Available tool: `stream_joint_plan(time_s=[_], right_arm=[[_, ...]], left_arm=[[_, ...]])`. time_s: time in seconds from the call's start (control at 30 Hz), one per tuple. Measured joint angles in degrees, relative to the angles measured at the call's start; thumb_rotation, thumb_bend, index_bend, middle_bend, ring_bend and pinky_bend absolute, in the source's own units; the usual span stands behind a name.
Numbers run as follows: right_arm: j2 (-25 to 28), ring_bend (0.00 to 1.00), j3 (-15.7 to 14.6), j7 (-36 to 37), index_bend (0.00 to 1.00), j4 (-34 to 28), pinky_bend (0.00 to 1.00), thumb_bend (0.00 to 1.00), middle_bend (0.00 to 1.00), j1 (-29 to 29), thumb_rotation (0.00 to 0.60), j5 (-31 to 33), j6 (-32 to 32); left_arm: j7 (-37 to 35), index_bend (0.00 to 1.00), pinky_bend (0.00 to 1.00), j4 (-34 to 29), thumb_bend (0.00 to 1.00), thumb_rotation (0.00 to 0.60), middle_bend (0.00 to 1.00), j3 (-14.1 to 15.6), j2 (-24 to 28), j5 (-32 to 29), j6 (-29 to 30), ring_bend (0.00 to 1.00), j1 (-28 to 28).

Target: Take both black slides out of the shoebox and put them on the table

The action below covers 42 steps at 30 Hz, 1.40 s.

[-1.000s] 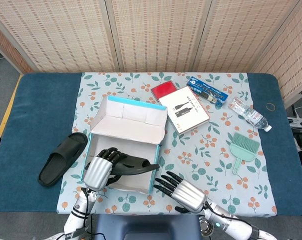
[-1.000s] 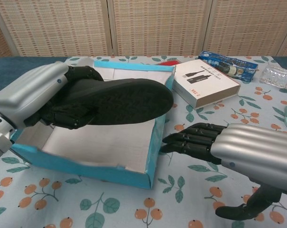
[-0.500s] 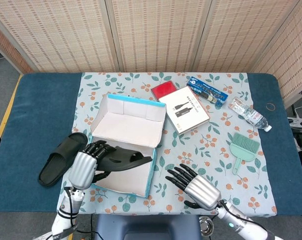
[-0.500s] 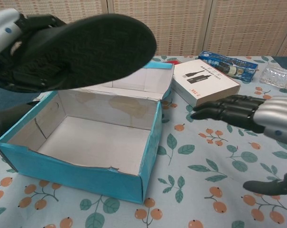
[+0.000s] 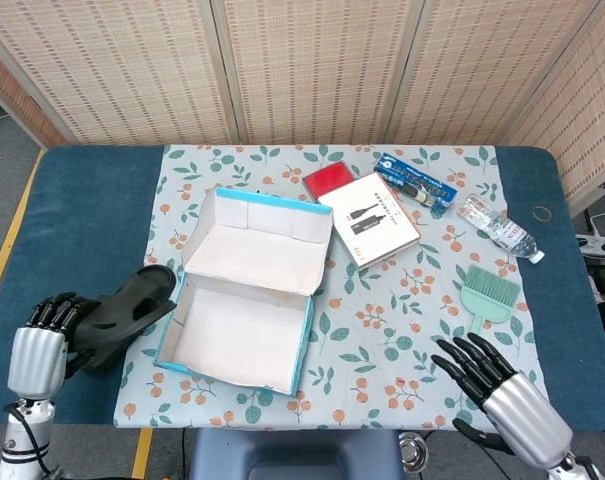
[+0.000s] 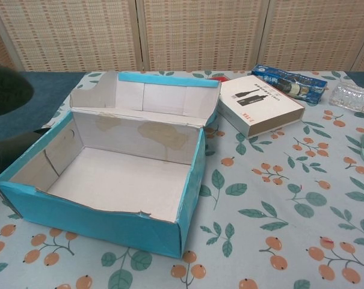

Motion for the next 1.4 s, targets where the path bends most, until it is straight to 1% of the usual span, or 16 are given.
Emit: stream_joint_plan(time_s=[0.1,0.2,0.27,0.3,0.37,0.4,0.43,0.5,0.63,0.77,0.87,0.97,1.07,1.2,1.3,1.4], right_arm=[[0.89,0.00,-0.69,-1.44,0.00,-0.90,0.00,0.15,0.00,-1.12,0.584,-2.24,0.52],[2.06,0.00,-1.21,-2.73,0.00,-2.06,0.00,0.15,0.00,-2.20,0.584,-3.63,0.79],[2.48,0.00,-1.45,-3.03,0.00,-2.32,0.00,0.15,0.00,-3.01,0.584,-4.05,1.23],[2.57,0.00,-1.52,-3.11,0.00,-2.32,0.00,0.15,0.00,-3.33,0.585,-4.22,1.42],[2.64,0.00,-1.71,-3.22,0.00,-2.14,0.00,0.15,0.00,-4.02,0.584,-4.50,1.60],[2.62,0.00,-1.82,-3.25,0.00,-2.02,0.00,0.15,0.00,-4.27,0.584,-4.60,1.55],[2.59,0.00,-1.96,-3.26,0.00,-1.91,0.00,0.15,0.00,-4.51,0.584,-4.66,1.34],[2.52,0.00,-2.12,-3.38,0.00,-1.76,0.00,0.15,0.00,-4.85,0.584,-4.70,0.87],[2.29,0.00,-2.26,-3.59,0.00,-1.33,0.00,0.15,0.00,-5.73,0.583,-4.48,0.31],[2.37,0.00,-2.33,-3.06,0.00,-1.09,0.00,0.15,0.00,-6.47,0.582,-3.63,0.30],[2.51,0.00,-2.13,-2.40,0.00,-0.81,0.00,0.15,0.00,-7.12,0.579,-2.79,1.01],[2.59,0.00,-1.97,-1.81,0.00,-0.21,0.00,0.15,0.00,-7.81,0.577,-2.46,1.80],[2.58,0.00,-1.95,-1.40,0.00,0.28,0.00,0.15,0.00,-8.58,0.575,-2.21,2.37],[2.52,0.00,-1.89,-2.11,0.00,0.49,0.00,0.15,0.00,-9.75,0.575,-0.63,2.47],[2.46,0.00,-1.53,-3.46,0.00,0.48,0.00,0.15,0.00,-10.91,0.575,1.57,2.67],[1.96,0.00,-0.51,-5.31,0.00,0.59,0.00,0.15,0.00,-12.51,0.574,5.10,3.68]], left_arm=[[-3.99,0.40,0.26,9.26,0.51,0.600,0.30,0.53,-1.78,-2.33,-1.10,0.20,1.87],[-7.17,0.40,0.24,18.40,0.51,0.600,0.29,0.67,-4.30,-4.07,-1.98,0.19,3.27],[-8.82,0.37,0.23,23.77,0.51,0.600,0.26,0.57,-6.12,-4.96,-2.40,0.16,3.94],[-9.88,0.32,0.21,27.26,0.50,0.600,0.22,0.43,-7.42,-5.63,-2.87,0.13,4.34],[-11.32,0.22,0.18,32.20,0.49,0.600,0.14,0.22,-9.46,-6.75,-4.19,0.06,4.86],[-12.05,0.14,0.17,35.16,0.48,0.600,0.07,0.10,-10.76,-7.48,-5.59,0.02,5.12],[-12.37,0.07,0.16,37.13,0.47,0.600,0.03,-0.01,-11.70,-8.02,-6.87,0.01,5.26],[-12.59,0.00,0.16,40.80,0.45,0.600,0.00,-0.28,-13.87,-9.23,-10.13,0.00,5.48],[-13.38,0.00,0.16,43.61,0.41,0.600,0.00,-0.34,-16.42,-10.45,-14.89,0.00,5.85],[-15.81,0.00,0.16,41.44,0.38,0.600,0.00,0.42,-15.73,-10.11,-15.93,0.00,6.53],[-17.23,0.00,0.16,37.31,0.36,0.600,0.00,1.59,-13.68,-9.12,-15.85,0.00,7.31],[-18.08,0.00,0.15,31.34,0.35,0.600,0.00,3.35,-10.32,-7.66,-15.61,0.00,8.27],[-18.40,0.00,0.14,24.24,0.33,0.600,0.00,5.31,-6.13,-5.88,-15.15,0.00,9.18],[-19.13,0.00,0.13,14.24,0.34,0.600,0.00,7.53,-0.13,-3.20,-14.25,0.00,9.84],[-20.09,0.00,0.13,6.82,0.35,0.600,0.00,8.54,4.14,-0.58,-12.46,0.00,9.88],[-20.46,0.00,0.12,-0.83,0.36,0.600,0.00,9.39,8.52,2.88,-10.11,0.00,9.62]])
